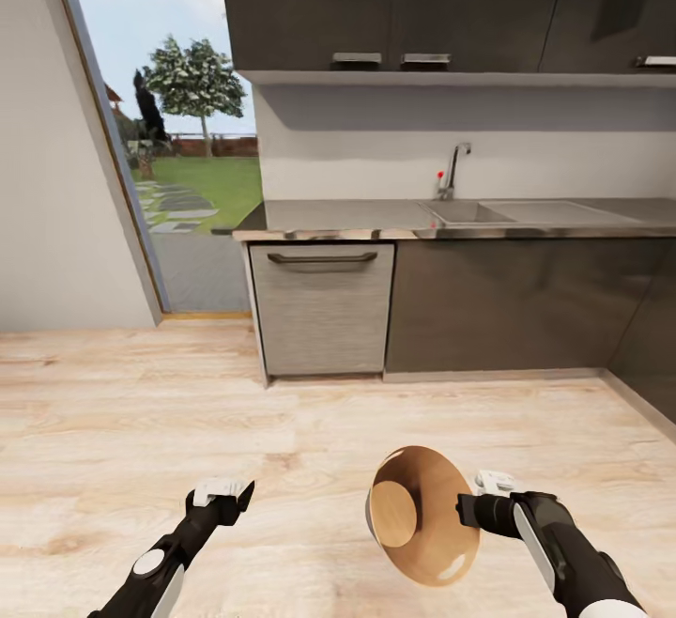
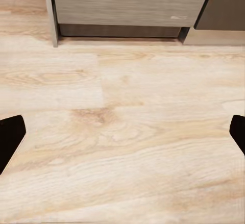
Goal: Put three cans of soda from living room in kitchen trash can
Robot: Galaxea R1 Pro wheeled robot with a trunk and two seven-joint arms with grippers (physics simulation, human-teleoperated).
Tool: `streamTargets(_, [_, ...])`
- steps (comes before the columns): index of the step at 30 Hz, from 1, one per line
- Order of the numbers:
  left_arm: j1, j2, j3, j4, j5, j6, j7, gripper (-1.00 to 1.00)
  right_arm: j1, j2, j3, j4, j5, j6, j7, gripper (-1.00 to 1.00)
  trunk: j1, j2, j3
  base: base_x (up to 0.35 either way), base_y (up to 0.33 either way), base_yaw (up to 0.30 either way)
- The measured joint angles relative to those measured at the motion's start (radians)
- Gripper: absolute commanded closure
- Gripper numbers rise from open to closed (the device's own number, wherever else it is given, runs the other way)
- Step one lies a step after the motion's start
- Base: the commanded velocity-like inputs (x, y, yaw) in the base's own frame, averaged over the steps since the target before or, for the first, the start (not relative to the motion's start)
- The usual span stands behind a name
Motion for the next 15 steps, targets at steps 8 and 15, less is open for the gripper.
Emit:
streamTargets(8, [0.000, 0.000, 0.000, 0.000, 0.000, 0.000, 0.000, -1.00, 0.000, 0.001, 0.001, 0.000, 0.001, 0.001, -0.001, 1.00, 0.000, 0.000, 0.000, 0.000, 0.000, 0.248])
streamTargets(15, [0.000, 0.000, 0.000, 0.000, 0.000, 0.000, 0.000, -1.00, 0.001, 0.010, 0.038, 0.000, 0.000, 0.011, -0.008, 1.00, 0.000, 0.000, 0.000, 0.000, 0.000, 0.248])
